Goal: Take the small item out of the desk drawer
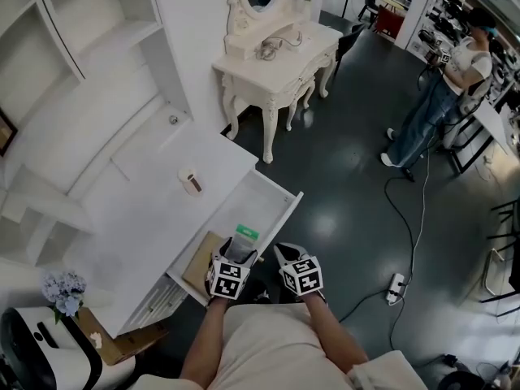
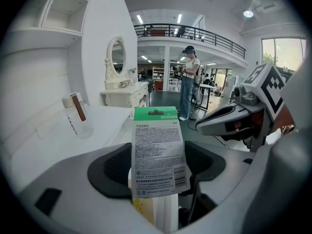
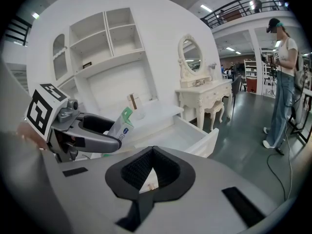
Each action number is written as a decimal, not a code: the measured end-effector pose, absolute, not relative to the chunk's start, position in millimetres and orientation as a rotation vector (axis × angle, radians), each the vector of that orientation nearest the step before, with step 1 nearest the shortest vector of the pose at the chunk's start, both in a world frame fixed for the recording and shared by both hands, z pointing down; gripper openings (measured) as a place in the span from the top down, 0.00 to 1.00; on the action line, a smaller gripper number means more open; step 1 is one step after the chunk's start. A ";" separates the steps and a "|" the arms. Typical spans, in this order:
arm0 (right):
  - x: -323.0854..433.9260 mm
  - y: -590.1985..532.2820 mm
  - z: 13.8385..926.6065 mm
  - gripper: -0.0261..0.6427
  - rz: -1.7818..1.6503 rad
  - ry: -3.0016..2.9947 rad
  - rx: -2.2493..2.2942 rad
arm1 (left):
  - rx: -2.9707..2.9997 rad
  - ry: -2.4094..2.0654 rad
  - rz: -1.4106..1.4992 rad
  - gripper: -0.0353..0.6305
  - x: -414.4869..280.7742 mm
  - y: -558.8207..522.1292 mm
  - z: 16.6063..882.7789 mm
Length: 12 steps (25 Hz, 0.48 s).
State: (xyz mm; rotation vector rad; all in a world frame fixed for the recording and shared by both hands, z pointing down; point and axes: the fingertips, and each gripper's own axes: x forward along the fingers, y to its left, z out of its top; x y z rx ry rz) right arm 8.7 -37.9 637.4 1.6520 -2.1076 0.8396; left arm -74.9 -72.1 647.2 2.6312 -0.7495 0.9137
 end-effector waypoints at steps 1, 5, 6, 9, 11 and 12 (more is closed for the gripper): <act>9.1 -38.2 638.4 0.92 0.842 -2.107 1.651 | 2.630 -0.751 0.913 0.41 -74.9 -72.5 647.7; 11.1 -40.5 639.2 0.92 0.845 -2.108 1.644 | 2.626 -0.757 0.913 0.41 -73.4 -74.7 647.6; 10.3 -41.2 639.1 0.92 0.843 -2.110 1.641 | 2.624 -0.760 0.913 0.41 -74.1 -75.3 647.6; 8.4 -42.3 639.1 0.92 0.835 -2.116 1.632 | 2.622 -0.769 0.906 0.41 -74.8 -76.9 648.1; 10.2 -41.9 639.4 0.92 0.832 -2.111 1.635 | 2.622 -0.759 0.907 0.41 -72.5 -76.7 649.0; 10.7 -41.6 639.5 0.92 0.833 -2.107 1.637 | 2.623 -0.753 0.909 0.41 -71.8 -76.5 649.1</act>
